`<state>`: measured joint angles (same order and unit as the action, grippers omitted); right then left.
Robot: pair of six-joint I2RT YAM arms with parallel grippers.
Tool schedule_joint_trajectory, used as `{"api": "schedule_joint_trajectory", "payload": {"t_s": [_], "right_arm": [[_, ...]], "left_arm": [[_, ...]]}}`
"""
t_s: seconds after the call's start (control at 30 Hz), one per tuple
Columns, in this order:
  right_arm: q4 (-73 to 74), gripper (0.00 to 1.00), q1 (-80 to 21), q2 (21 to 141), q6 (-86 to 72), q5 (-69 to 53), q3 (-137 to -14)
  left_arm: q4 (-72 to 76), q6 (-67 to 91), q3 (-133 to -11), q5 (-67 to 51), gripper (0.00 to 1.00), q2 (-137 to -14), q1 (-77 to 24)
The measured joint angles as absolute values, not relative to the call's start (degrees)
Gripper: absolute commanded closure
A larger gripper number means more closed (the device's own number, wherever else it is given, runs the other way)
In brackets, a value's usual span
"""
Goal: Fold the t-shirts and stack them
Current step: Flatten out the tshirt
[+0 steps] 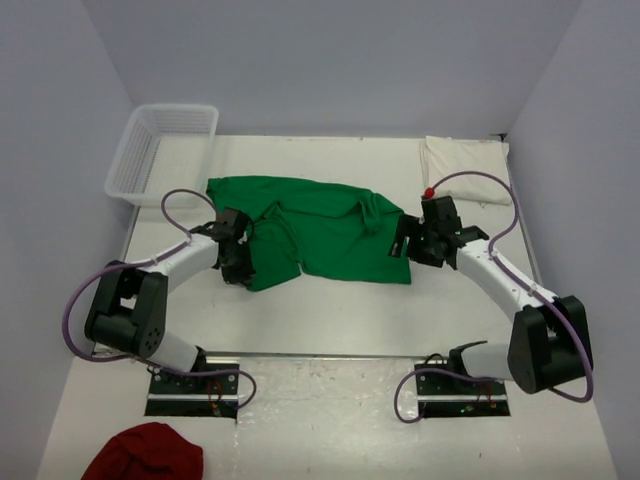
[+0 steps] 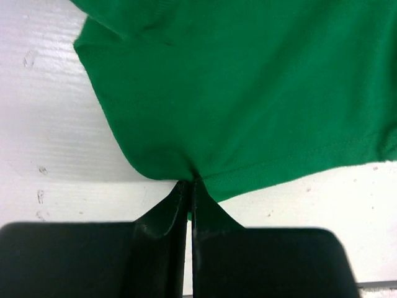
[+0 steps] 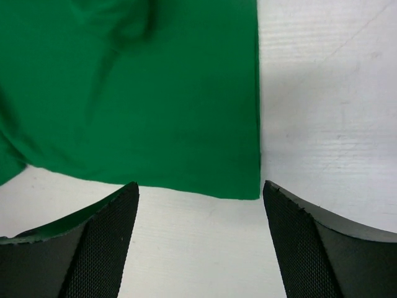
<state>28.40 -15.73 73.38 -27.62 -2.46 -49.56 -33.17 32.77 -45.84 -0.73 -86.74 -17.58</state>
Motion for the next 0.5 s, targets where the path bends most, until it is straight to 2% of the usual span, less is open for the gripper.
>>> {"api": "schedule_joint_trajectory", "payload": {"t_s": [0.17, 0.37, 0.5], "right_arm": [[27.2, 0.23, -15.7, 79.8, -30.2, -2.1, -44.7], [27.6, 0.26, -15.7, 83.3, -33.0, 0.1, -44.8], [27.8, 0.32, -15.7, 84.5, -34.3, 0.6, -45.4]], "left_arm": [[-35.2, 32.8, -46.0, -2.0, 1.0, -82.3, -17.6], [-36.1, 32.8, -47.9, -3.8, 1.0, -77.6, -17.6], [-36.1, 32.8, -48.4, -5.2, 1.0, -76.6, -17.6]]}}
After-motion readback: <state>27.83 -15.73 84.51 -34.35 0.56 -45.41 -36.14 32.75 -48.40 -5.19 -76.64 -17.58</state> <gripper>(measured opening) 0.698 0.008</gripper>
